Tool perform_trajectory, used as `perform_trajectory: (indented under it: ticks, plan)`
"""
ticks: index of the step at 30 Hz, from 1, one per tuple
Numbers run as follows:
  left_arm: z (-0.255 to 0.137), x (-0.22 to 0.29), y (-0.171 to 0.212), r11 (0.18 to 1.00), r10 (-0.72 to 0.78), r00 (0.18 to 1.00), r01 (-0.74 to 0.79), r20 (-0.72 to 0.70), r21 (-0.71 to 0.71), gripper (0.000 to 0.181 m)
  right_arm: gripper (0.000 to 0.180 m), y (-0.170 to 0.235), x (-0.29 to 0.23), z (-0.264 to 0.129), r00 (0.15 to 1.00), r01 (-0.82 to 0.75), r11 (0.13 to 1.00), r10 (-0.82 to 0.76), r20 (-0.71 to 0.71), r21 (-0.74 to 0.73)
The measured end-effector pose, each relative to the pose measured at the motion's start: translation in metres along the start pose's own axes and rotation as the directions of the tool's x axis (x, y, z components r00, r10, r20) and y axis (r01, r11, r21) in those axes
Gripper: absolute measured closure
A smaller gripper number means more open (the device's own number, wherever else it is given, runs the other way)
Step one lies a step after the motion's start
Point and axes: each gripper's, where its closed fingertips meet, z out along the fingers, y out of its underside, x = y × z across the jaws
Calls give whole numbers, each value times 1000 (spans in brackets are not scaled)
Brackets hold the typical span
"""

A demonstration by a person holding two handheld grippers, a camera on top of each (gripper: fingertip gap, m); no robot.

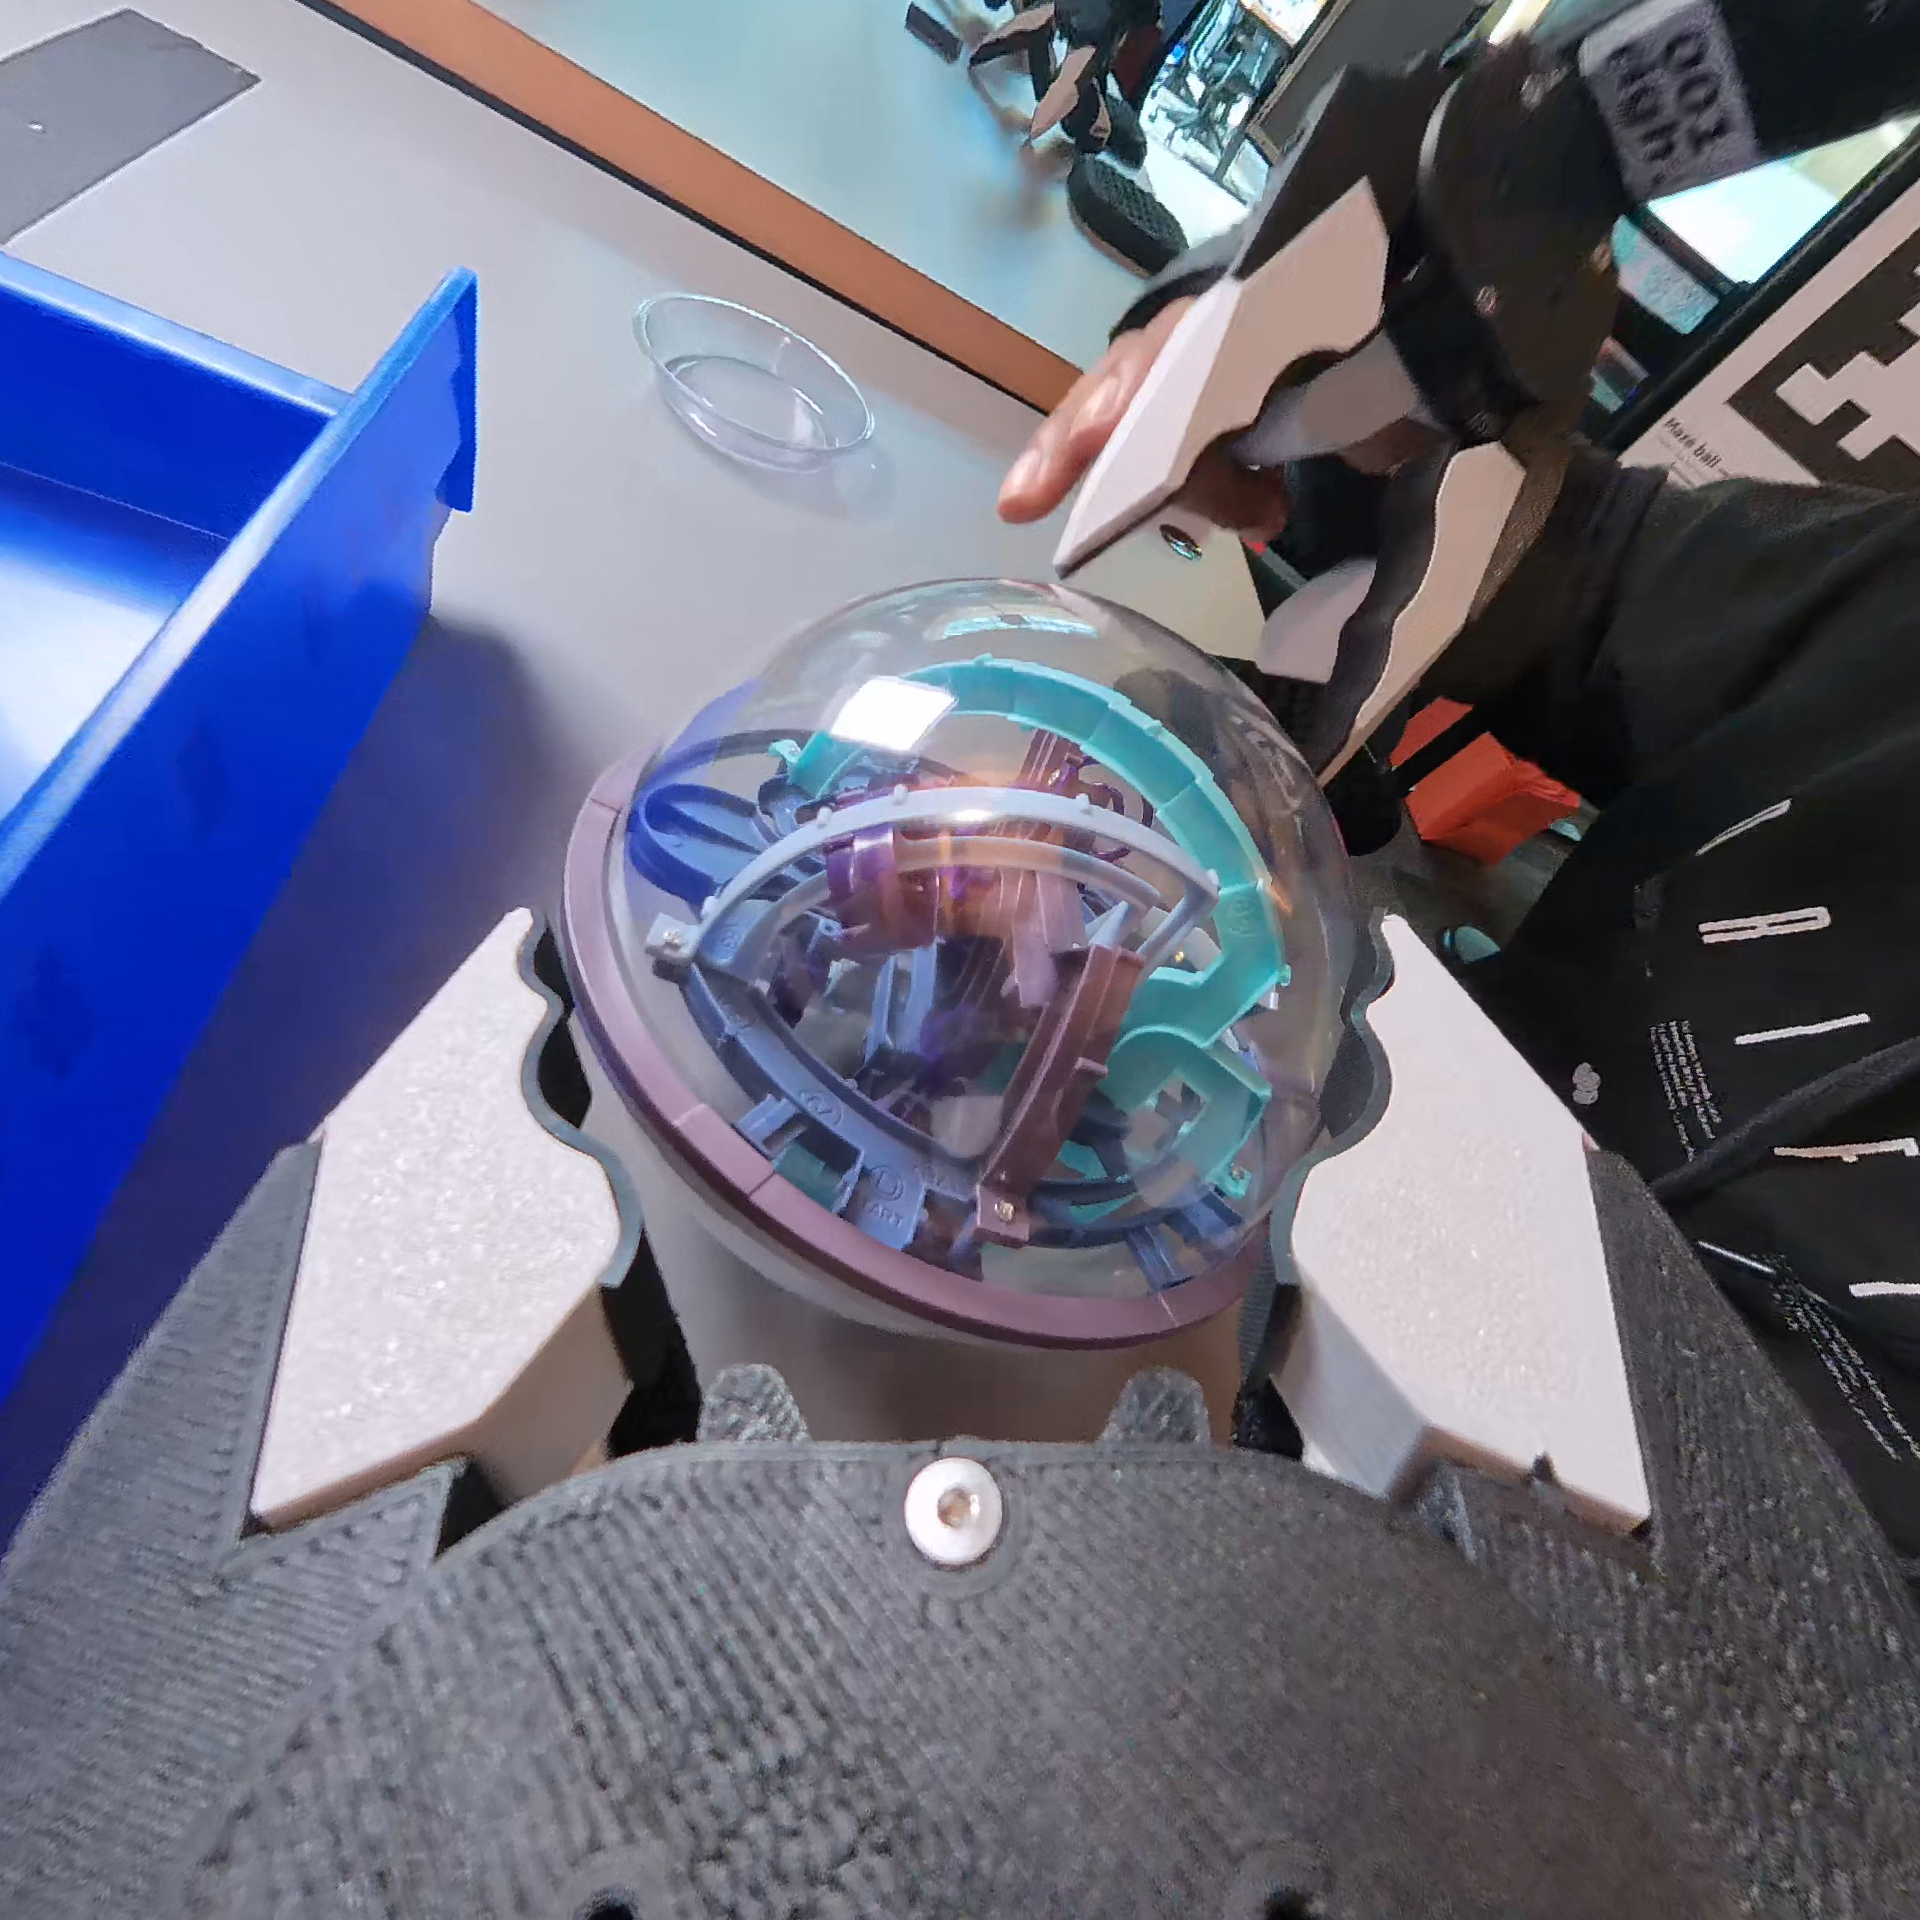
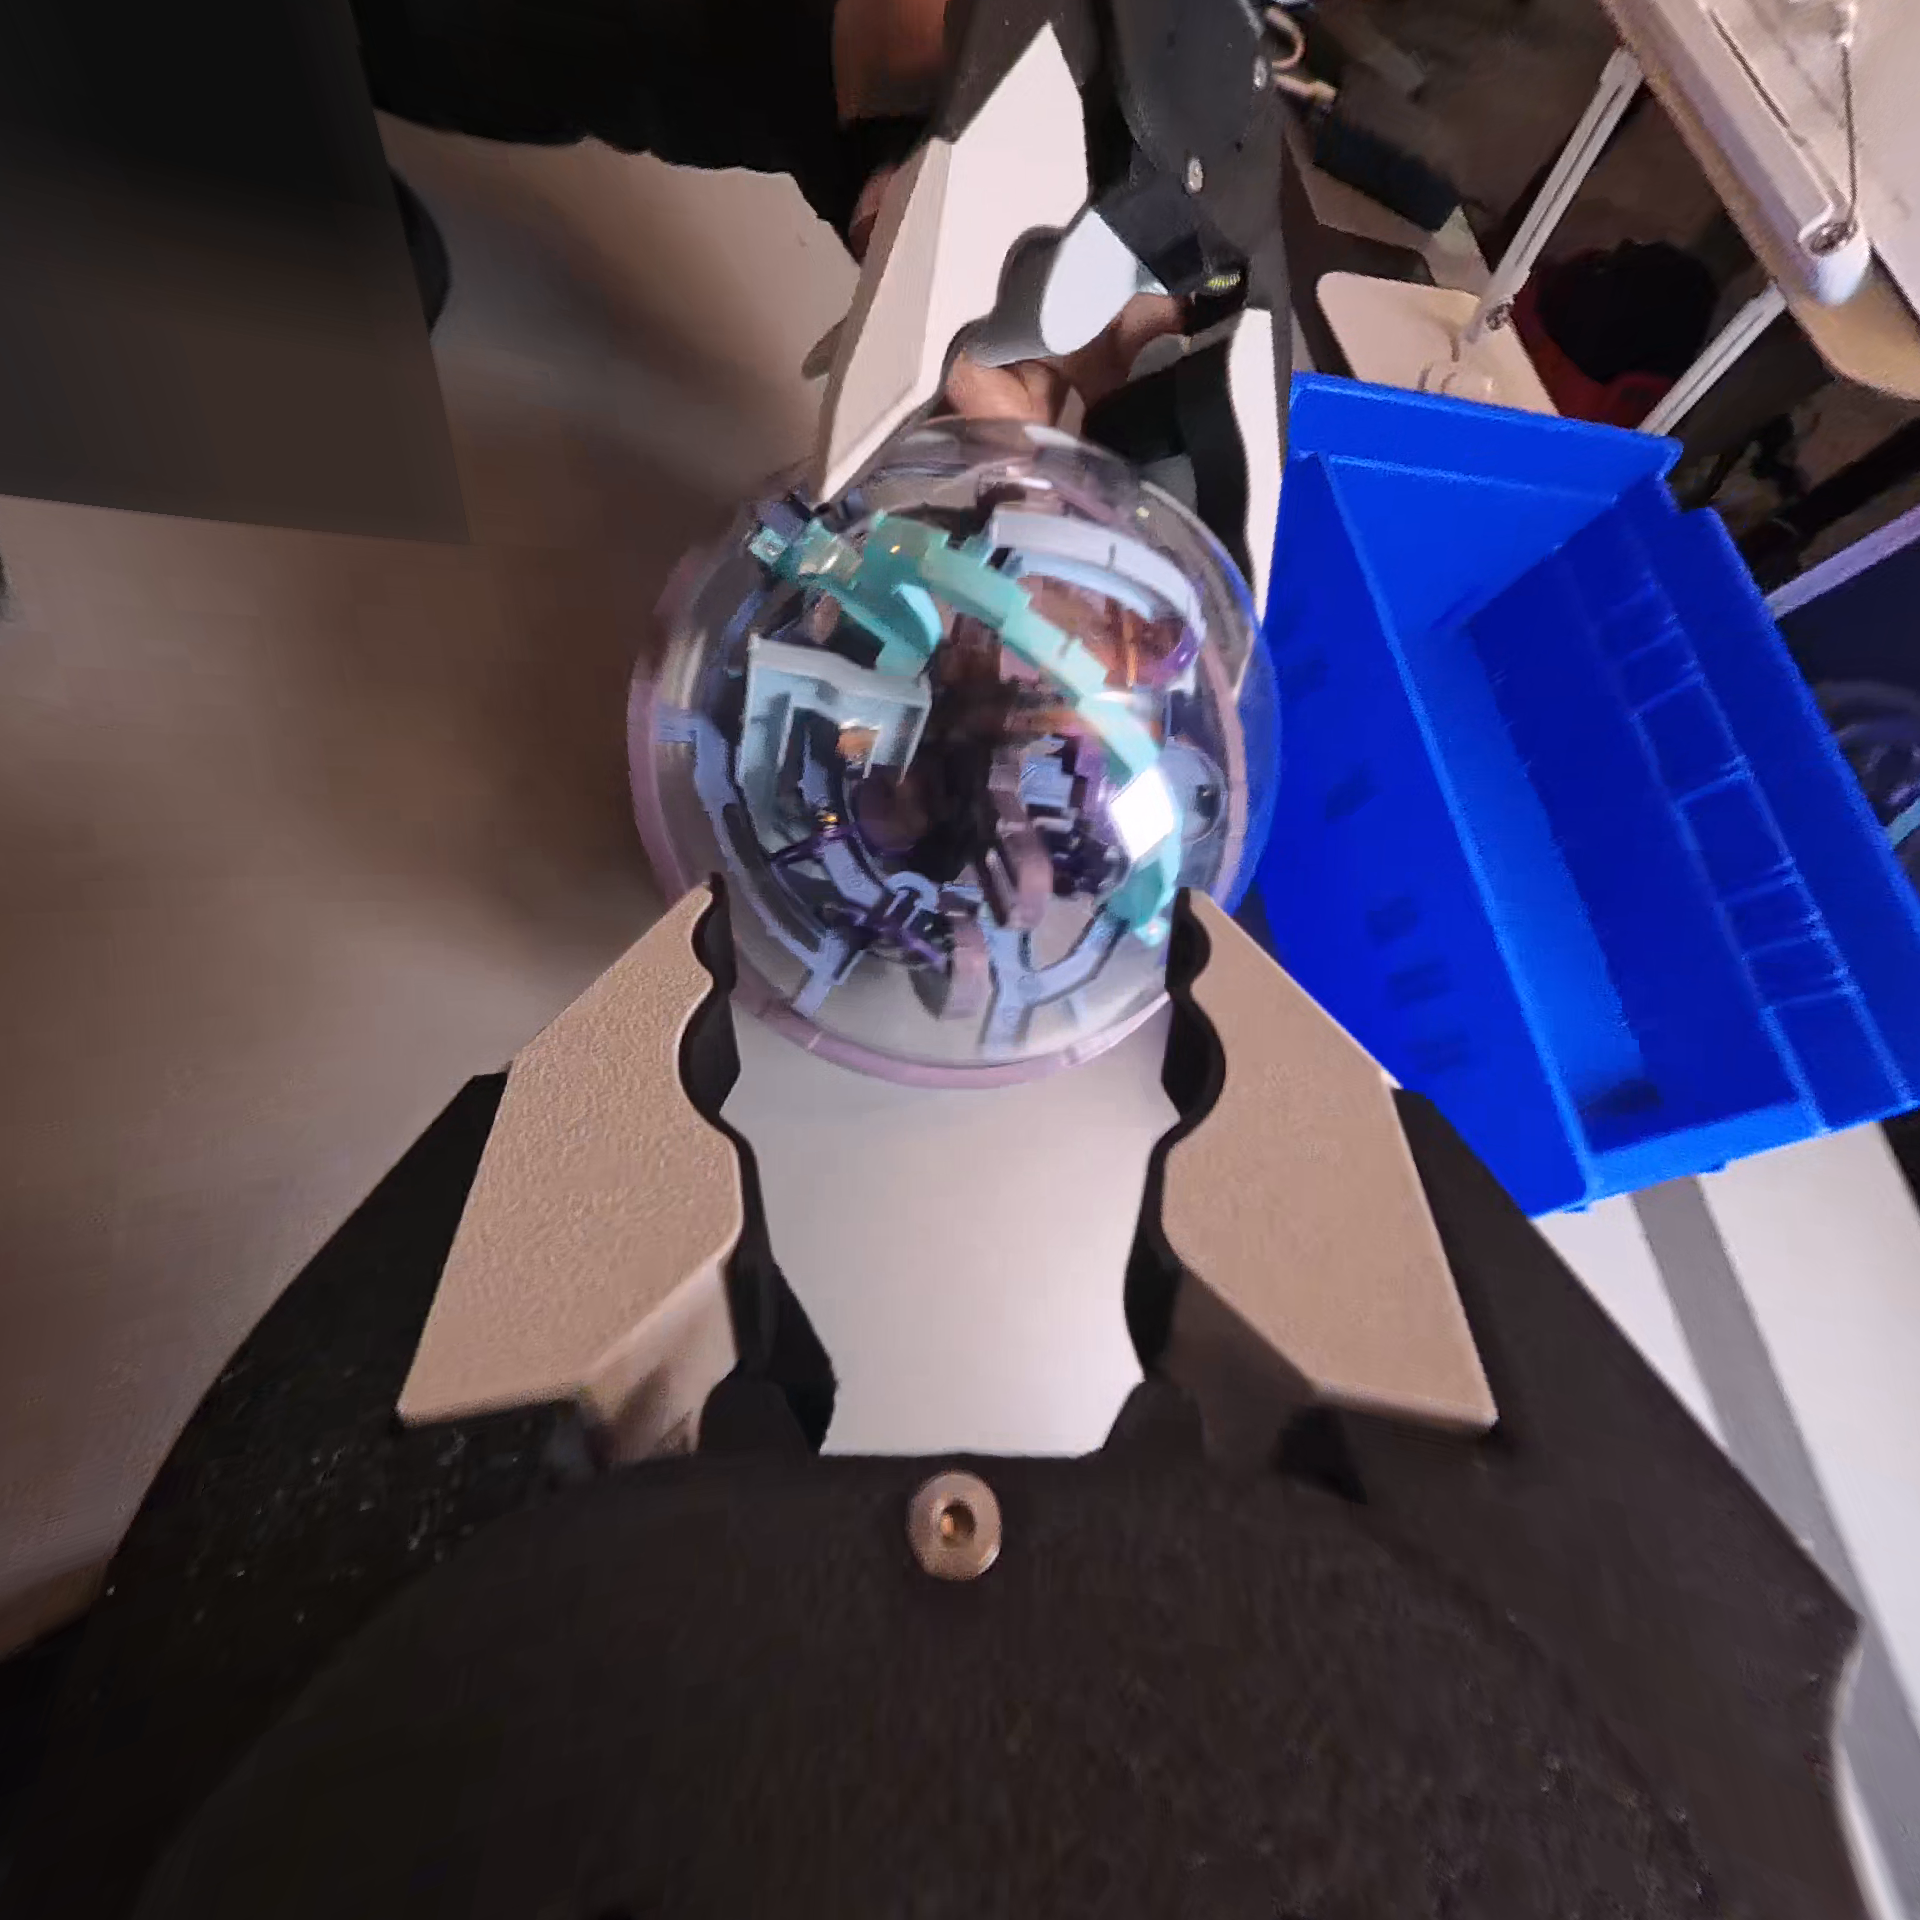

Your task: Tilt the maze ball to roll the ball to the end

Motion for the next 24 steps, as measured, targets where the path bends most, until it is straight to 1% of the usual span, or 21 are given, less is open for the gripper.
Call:
perform_trajectory:
  ticks: [3, 8, 10, 12, 14, 16, 17, 19, 20, 22, 24]
  plan:
    - [7, 0, -3, 999, -3, 1000, 4, 4, -42, 36, 88, -4, 20, 2, 998, 41, 998, -39, 41, -56]
    - [19, -2, -12, 996, -32, 999, 34, 19, -87, 36, 74, 1, 23, 13, 980, 9, 994, 13, 199, -109]
    - [23, -2, -15, 995, -34, 999, 36, 22, -90, 37, 74, 5, 21, 14, 972, -15, 994, 39, 233, -106]
    - [23, -3, -18, 995, -40, 999, 43, 34, -84, 38, 75, 7, 21, 13, 971, -21, 996, 40, 235, -82]
    - [13, 5, -27, 999, -37, 999, 37, 2, -40, 39, 75, 9, 22, 12, 970, -46, 997, 59, 234, -60]
    - [-11, 13, -38, 998, -17, 1000, 19, -24, 62, 42, 76, 11, 24, 11, 969, -73, 997, 79, 234, -36]
    - [-25, 14, -38, 994, 14, 1000, -13, -5, 107, 42, 76, 12, 25, 11, 968, -84, 996, 88, 233, -27]
    - [-47, 7, -26, 983, 80, 993, -92, 83, 157, 42, 76, 15, 25, 9, 968, -101, 995, 100, 230, -7]
    - [-52, 5, -16, 979, 99, 988, -118, 121, 166, 43, 76, 16, 25, 8, 968, -110, 994, 107, 227, 2]
    - [-45, 2, 12, 981, 120, 975, -145, 186, 125, 43, 76, 17, 25, 7, 969, -130, 991, 122, 214, 25]
    - [-29, -1, 35, 980, 165, 952, -187, 258, 63, 40, 76, 18, 24, 6, 973, -149, 987, 136, 187, 56]
